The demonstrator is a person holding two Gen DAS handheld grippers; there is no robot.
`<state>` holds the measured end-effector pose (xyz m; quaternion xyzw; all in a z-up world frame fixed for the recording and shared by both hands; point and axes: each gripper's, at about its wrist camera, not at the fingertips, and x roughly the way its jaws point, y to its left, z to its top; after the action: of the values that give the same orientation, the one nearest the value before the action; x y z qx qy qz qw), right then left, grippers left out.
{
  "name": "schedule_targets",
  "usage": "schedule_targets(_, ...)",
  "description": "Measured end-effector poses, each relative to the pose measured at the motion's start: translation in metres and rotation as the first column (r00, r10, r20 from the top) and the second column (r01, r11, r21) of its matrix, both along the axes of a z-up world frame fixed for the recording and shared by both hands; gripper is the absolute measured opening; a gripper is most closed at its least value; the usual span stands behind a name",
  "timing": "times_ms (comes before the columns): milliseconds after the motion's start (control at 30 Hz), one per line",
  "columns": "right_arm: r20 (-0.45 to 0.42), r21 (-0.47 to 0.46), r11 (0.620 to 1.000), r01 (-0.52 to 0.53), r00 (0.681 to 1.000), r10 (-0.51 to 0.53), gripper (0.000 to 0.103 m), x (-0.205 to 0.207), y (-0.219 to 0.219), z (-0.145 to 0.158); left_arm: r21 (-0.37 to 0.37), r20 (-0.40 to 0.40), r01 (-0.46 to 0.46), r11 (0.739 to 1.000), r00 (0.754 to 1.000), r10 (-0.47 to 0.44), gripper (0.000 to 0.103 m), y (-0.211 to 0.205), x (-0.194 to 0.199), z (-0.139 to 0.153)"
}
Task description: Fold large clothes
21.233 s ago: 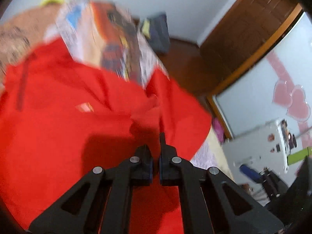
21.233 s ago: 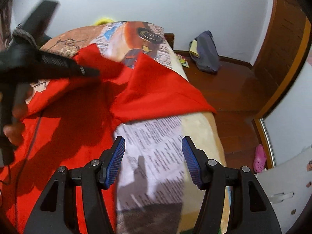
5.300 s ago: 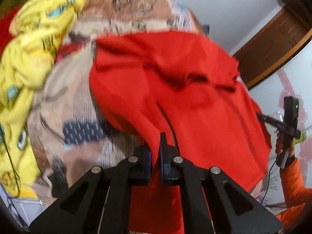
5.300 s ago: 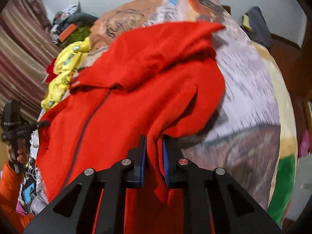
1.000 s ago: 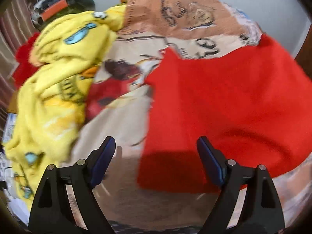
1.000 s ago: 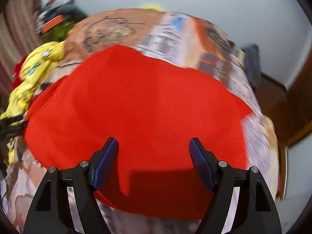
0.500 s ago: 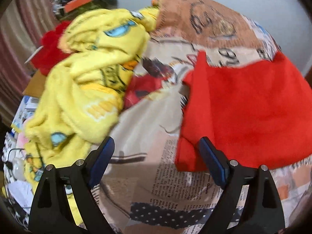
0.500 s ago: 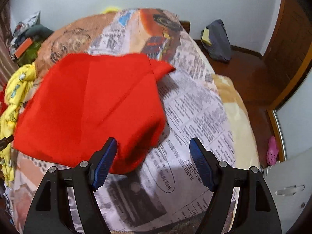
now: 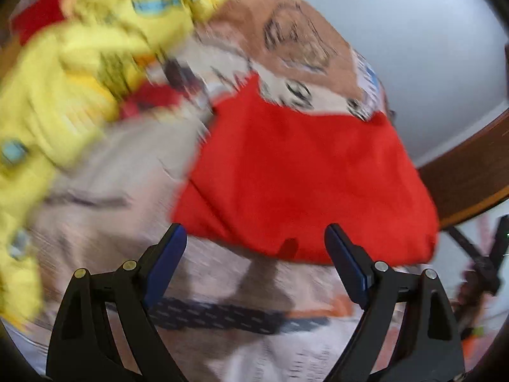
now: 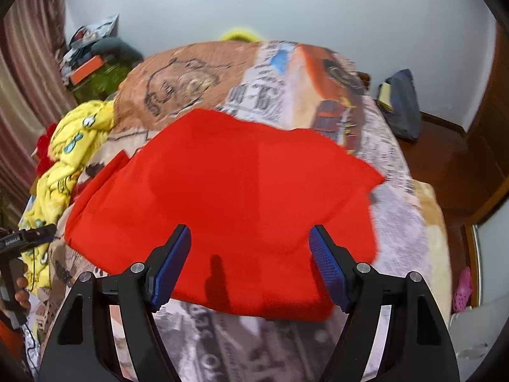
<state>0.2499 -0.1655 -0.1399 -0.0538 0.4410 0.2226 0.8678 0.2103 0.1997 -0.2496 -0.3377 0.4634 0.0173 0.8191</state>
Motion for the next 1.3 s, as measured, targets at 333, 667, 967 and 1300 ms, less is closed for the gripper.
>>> schedule_targets(333,-0.069,-0.064,0.995,-0.074,0.995,0.069,0.074,-0.001,0.032,-0.037,-0.241,0.027,-0.020,0.970,0.999,0.027,0.089,-0.003,0.016,-0.033)
schedule_targets(667,-0.077,-0.059,0.996,-0.062,0.995,0.057,0.075,-0.001,0.035,-0.036,-0.363,0.106,-0.120,0.924,0.980,0.169,0.088,0.024,0.052,-0.042)
schedule_targets(967,-0.079,-0.079,0.995,-0.058,0.996,0.051,0.075,0.000,0.040,-0.031,-0.296,0.017,-0.162,0.941,0.984,0.175,0.024,0.031,0.091,-0.062)
schedule_targets(1300,0.003,-0.061,0.993,-0.097,0.995,0.098,0.075,0.014,0.073,0.002,-0.256,0.172,-0.179,0.950,0.959,0.227,0.009,0.037,0.092,0.023)
